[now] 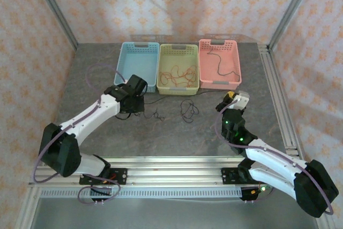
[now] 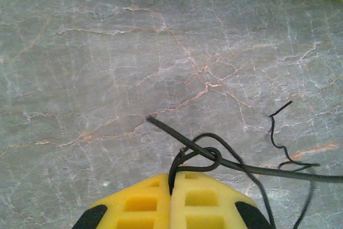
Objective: Untangle the cables
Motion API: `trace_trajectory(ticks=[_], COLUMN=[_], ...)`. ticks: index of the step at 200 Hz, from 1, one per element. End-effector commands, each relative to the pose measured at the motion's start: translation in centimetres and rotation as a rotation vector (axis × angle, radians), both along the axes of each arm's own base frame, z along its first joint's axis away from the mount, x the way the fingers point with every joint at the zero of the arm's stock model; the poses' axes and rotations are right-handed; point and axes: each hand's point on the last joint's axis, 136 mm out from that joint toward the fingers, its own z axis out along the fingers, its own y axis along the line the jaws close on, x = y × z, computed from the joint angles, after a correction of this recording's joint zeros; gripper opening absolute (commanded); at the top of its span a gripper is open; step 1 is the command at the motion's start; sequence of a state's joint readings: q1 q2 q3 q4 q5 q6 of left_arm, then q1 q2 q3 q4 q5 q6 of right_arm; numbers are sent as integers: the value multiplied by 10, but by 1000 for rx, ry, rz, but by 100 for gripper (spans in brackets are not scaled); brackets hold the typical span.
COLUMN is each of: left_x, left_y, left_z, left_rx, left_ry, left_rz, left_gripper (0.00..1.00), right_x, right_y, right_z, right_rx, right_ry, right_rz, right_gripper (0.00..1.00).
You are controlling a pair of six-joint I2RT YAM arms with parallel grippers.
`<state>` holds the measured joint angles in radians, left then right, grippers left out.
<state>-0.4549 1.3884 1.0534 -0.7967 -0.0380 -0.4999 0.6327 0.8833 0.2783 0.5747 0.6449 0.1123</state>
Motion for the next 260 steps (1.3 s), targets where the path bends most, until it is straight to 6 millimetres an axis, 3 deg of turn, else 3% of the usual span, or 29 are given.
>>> trace_trajectory(ticks=[1,65,98,122,144,193,230,260], left_x=[-4,-10,-7,0,6,4,-7,-13], left_y=[25,48,31,19,20,36,60,67], left_z=[-2,-7,-17,-13,-6,8,24,30], left_rx=[45,64,-37,-111,-112,-81,-26,-21], left_ry=[-12,-40,-43,-91,-143,-234,-320,-355], left_rz=[83,198,159,131,131,177,249,267], left_gripper=[0,0,0,0,0,0,0,0], right_x=[-4,-16,-5,-2,-9,-28,-22,0], right_y=[-22,-53,-27,-5,9,48,91,119], right_z=[11,13,12,22,50,141,187,214], right_rx=[38,65,107,115,144,206,251,281], right_ry=[-28,-48,-60,-84,-141,-199,-180,-179], right_rz=[-122,-262,-97,47,165,447,646,714], right_gripper=[0,0,0,0,0,0,0,0])
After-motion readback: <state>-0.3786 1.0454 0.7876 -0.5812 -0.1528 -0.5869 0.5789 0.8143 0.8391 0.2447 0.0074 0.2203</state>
